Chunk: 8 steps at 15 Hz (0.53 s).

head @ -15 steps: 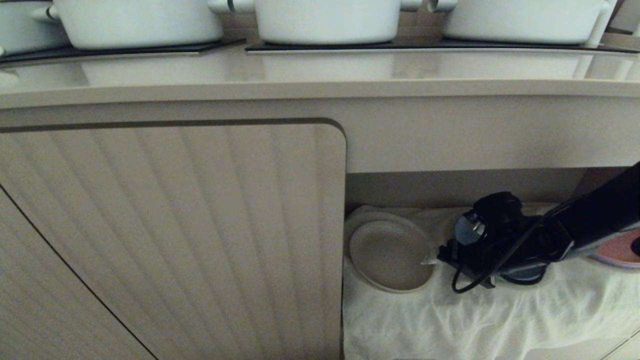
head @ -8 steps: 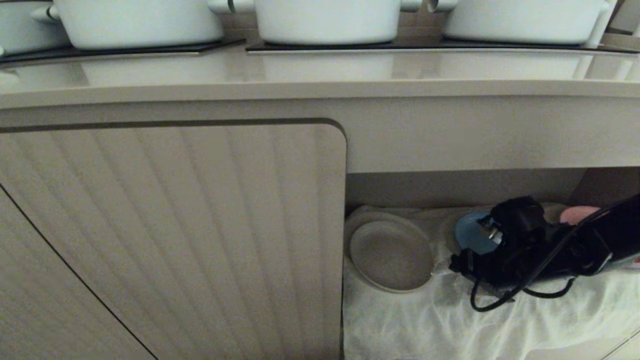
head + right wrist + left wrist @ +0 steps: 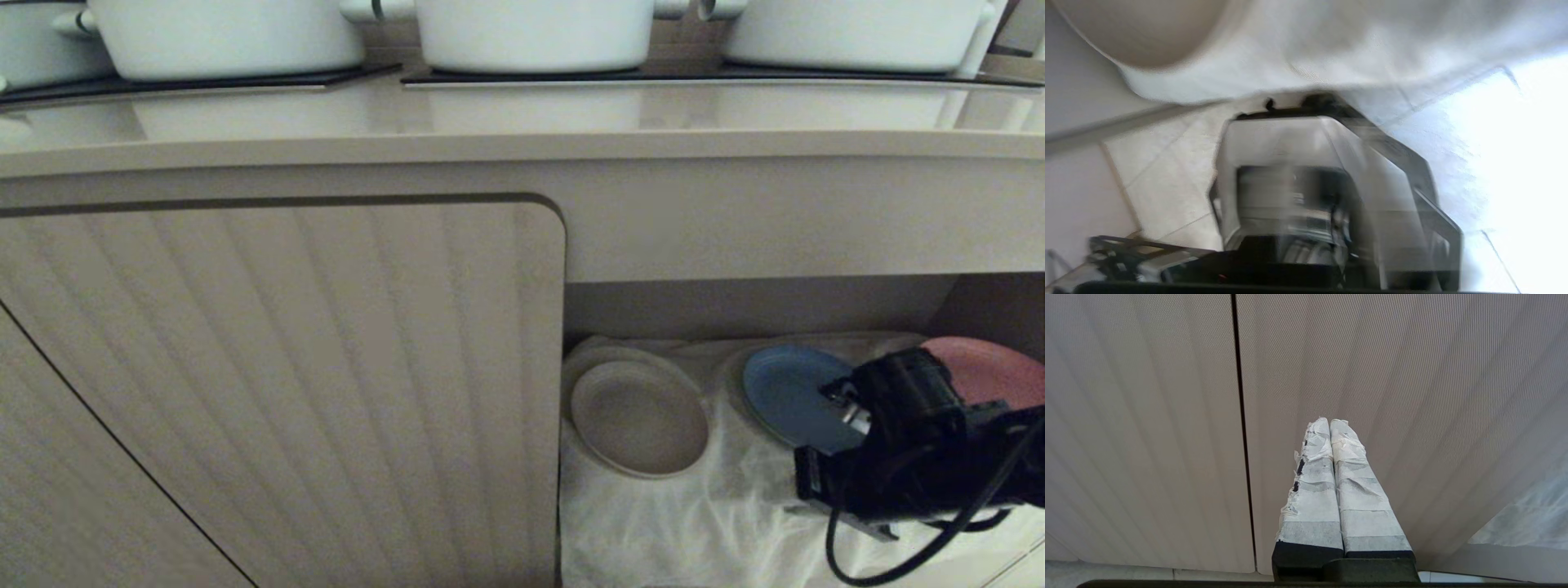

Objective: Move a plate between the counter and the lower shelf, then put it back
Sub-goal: Pick up the plate in the cupboard

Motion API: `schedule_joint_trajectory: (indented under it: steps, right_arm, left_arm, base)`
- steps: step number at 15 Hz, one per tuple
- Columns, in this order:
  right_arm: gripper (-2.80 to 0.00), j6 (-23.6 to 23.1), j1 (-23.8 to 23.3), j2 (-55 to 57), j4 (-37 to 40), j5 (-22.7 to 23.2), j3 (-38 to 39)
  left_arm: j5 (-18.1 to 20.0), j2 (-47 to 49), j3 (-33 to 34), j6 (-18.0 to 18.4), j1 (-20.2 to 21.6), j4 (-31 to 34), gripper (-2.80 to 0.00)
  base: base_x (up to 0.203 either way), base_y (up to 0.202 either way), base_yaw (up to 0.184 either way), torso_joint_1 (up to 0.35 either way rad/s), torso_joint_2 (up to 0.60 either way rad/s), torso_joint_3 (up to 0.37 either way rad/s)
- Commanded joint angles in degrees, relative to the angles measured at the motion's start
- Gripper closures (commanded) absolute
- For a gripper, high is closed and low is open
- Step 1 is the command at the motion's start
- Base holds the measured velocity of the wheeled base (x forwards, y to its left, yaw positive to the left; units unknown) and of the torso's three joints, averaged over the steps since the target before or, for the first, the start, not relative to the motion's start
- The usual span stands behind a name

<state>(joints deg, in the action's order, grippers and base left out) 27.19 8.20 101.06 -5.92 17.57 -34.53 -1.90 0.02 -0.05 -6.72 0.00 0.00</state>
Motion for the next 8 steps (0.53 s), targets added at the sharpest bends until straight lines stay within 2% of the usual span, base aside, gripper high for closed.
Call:
schedule_joint_trajectory:
  steps: [1, 8]
  right_arm:
    - [0.0, -0.89, 0.05, -5.98, 0.0, -1.48, 4.04]
    - [0.0, -2.14, 0.07, -27.82, 1.93, -4.06, 14.35]
  left_arm:
    - [-0.03, -0.02, 0.05, -0.05, 0.0, 0.0, 0.0]
    - [-0.03, -0.02, 0.05, -0.05, 0.0, 0.0, 0.0]
  base:
    - [0.0, 0.0, 0.0, 0.0, 0.0, 0.0]
    - [0.0, 0.0, 0.0, 0.0, 0.0, 0.0]
